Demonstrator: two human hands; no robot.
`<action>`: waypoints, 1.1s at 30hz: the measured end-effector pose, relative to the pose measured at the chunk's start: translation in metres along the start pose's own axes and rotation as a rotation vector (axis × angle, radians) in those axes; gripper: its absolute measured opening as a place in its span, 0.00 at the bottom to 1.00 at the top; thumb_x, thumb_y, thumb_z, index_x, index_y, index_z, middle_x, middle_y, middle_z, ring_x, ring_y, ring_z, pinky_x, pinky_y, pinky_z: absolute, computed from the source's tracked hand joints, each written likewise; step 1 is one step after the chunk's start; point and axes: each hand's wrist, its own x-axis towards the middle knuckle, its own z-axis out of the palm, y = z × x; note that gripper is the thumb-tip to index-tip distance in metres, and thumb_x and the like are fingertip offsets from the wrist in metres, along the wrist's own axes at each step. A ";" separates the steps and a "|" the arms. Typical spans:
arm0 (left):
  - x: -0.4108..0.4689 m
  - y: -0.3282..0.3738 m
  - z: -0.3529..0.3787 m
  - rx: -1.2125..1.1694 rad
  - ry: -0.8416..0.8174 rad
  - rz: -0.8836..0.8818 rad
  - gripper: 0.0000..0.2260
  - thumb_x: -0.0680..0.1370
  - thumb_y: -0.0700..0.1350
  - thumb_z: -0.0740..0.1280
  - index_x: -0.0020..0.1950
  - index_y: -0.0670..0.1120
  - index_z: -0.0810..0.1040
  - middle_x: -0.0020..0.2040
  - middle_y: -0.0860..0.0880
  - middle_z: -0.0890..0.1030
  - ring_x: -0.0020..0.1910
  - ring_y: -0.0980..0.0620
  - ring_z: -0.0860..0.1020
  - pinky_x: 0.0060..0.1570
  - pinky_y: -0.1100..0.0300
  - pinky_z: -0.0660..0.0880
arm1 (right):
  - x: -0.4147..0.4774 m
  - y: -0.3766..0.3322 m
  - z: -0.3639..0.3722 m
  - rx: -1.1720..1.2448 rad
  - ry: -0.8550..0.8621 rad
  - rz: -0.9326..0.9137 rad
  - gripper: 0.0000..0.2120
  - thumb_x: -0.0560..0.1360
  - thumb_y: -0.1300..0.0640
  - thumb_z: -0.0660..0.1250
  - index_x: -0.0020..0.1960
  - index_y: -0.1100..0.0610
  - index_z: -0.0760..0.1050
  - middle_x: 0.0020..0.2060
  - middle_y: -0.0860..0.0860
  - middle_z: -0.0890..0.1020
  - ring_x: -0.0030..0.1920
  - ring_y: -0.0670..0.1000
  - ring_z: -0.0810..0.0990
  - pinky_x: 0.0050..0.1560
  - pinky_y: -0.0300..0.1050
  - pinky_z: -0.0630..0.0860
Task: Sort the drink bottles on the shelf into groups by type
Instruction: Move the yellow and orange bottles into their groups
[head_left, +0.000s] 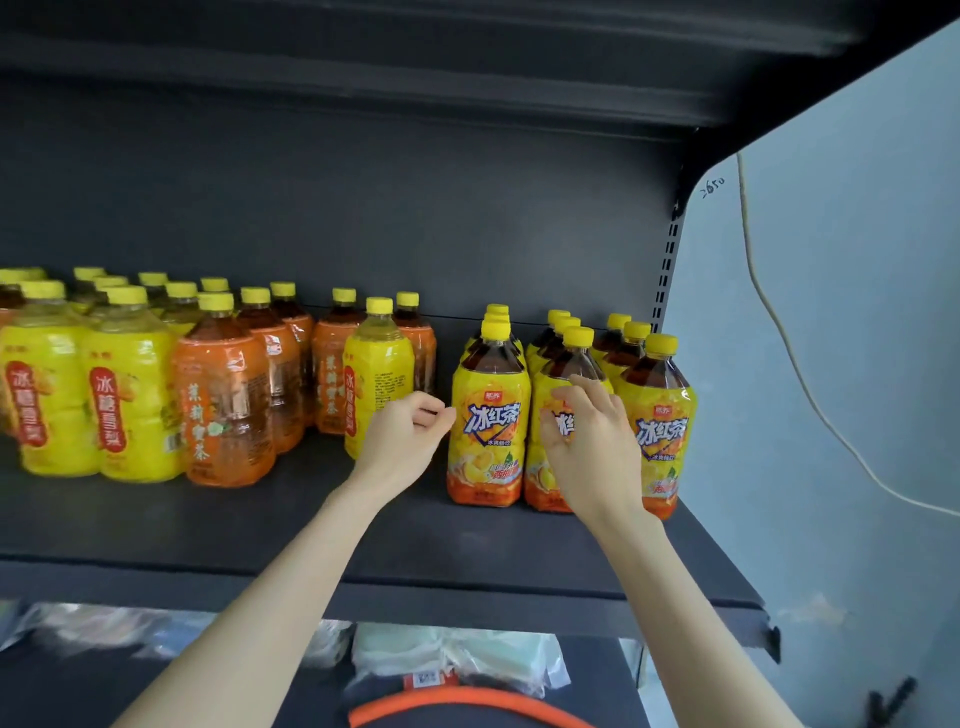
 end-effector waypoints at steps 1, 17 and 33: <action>-0.004 0.000 -0.009 0.013 0.011 0.024 0.10 0.77 0.50 0.66 0.52 0.45 0.80 0.46 0.49 0.83 0.46 0.53 0.80 0.43 0.63 0.75 | -0.001 -0.008 0.000 0.020 0.008 -0.021 0.13 0.78 0.56 0.65 0.59 0.61 0.77 0.60 0.56 0.79 0.61 0.59 0.74 0.49 0.50 0.74; 0.021 -0.120 -0.152 0.386 0.570 0.298 0.25 0.72 0.49 0.72 0.65 0.41 0.69 0.65 0.38 0.69 0.64 0.40 0.67 0.61 0.47 0.67 | 0.012 -0.141 0.139 0.256 -0.078 0.089 0.13 0.78 0.54 0.64 0.59 0.58 0.77 0.56 0.53 0.78 0.58 0.54 0.75 0.51 0.48 0.73; 0.074 -0.168 -0.160 0.640 0.446 0.479 0.29 0.76 0.60 0.59 0.73 0.47 0.63 0.72 0.39 0.62 0.70 0.40 0.61 0.63 0.43 0.64 | 0.046 -0.151 0.202 0.409 -0.028 0.362 0.45 0.73 0.49 0.71 0.78 0.50 0.44 0.73 0.58 0.60 0.69 0.59 0.66 0.62 0.48 0.67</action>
